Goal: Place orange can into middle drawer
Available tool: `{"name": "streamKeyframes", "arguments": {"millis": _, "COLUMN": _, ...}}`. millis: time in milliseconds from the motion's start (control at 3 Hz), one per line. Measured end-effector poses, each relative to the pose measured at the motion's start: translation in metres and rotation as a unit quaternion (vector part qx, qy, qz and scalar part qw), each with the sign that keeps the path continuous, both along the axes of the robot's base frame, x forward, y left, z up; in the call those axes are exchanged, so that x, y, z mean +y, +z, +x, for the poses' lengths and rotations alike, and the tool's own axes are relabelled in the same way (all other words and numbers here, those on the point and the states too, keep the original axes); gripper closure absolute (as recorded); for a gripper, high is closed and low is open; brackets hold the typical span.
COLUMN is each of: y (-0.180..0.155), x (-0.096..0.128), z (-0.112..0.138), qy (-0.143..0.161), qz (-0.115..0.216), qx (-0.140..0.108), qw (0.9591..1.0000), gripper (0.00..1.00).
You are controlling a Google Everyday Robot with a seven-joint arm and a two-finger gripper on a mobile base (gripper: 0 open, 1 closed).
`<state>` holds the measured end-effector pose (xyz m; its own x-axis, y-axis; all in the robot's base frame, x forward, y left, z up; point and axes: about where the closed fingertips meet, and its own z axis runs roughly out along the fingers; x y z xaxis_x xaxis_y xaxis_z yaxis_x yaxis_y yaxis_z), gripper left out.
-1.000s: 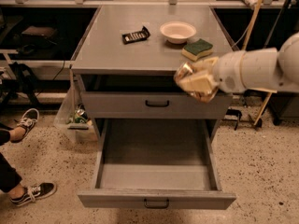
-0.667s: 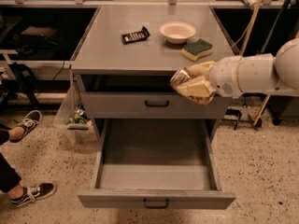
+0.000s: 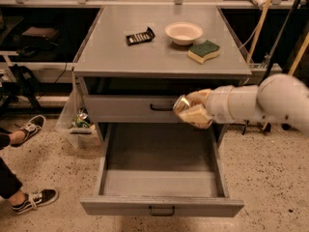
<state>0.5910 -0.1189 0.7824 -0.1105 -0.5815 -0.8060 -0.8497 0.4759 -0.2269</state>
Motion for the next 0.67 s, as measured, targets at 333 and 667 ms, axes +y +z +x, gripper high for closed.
{"name": "streamKeyframes", "arguments": {"millis": 333, "y": -0.100, "x": -0.005, "z": 0.004, "qy": -0.002, "qz": -0.012, "qx": 0.010, "qw": 0.9999, "gripper": 1.00}}
{"name": "streamKeyframes", "arguments": {"millis": 667, "y": -0.175, "x": -0.012, "z": 0.006, "qy": -0.006, "qz": 0.000, "qx": 0.036, "qw": 0.9993, "gripper": 1.00}}
